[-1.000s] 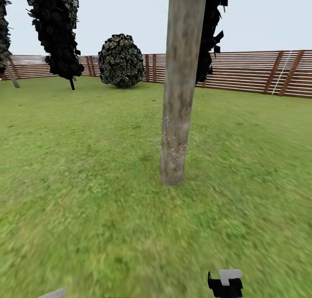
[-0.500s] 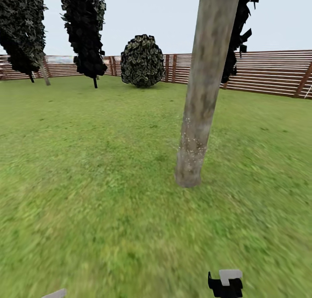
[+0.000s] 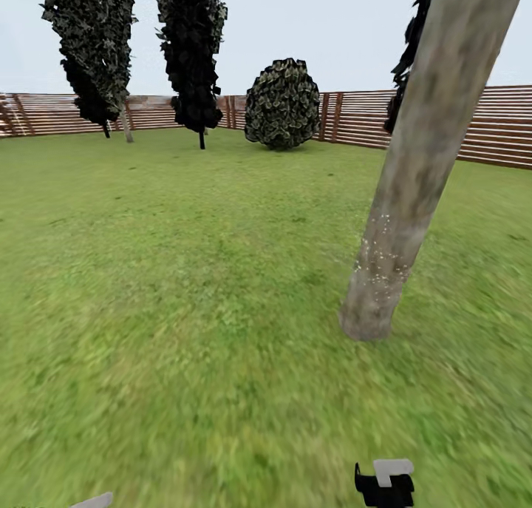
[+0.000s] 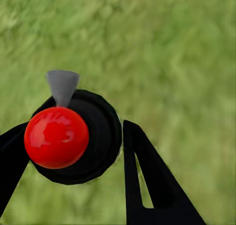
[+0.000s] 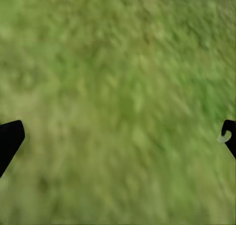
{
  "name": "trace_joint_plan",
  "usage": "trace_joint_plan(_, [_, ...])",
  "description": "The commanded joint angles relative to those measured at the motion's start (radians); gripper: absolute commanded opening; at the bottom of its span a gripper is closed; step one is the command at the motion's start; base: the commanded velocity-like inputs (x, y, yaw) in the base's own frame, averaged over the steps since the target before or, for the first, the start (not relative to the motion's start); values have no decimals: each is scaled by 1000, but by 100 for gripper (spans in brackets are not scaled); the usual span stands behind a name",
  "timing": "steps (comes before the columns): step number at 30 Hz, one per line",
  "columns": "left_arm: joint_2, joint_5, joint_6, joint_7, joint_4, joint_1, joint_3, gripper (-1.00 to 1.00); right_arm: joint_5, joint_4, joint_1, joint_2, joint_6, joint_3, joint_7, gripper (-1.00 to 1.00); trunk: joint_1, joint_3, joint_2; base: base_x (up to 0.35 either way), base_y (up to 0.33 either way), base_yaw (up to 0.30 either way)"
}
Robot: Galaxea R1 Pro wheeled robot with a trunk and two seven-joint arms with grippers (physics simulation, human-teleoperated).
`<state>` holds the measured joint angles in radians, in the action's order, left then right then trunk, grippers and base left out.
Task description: In the garden, pick up the pesticide atomizer on the floor and spray pesticide onto both trees until each tree trunk is fully covered.
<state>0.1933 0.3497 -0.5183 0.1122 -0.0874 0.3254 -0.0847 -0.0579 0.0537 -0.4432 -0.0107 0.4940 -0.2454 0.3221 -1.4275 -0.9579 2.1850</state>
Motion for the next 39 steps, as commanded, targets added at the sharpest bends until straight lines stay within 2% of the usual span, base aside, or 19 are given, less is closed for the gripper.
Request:
trace_joint_plan(1, [0,0,0,0,0,0,0,-100,1,0,0,0,0,0,0,100,0,0,0,243,232,280])
trace_joint_plan(39, [3,2,1,0,0,0,2,-100,0,0,6,4,0,-1,0,100,0,0,0,233,243,280])
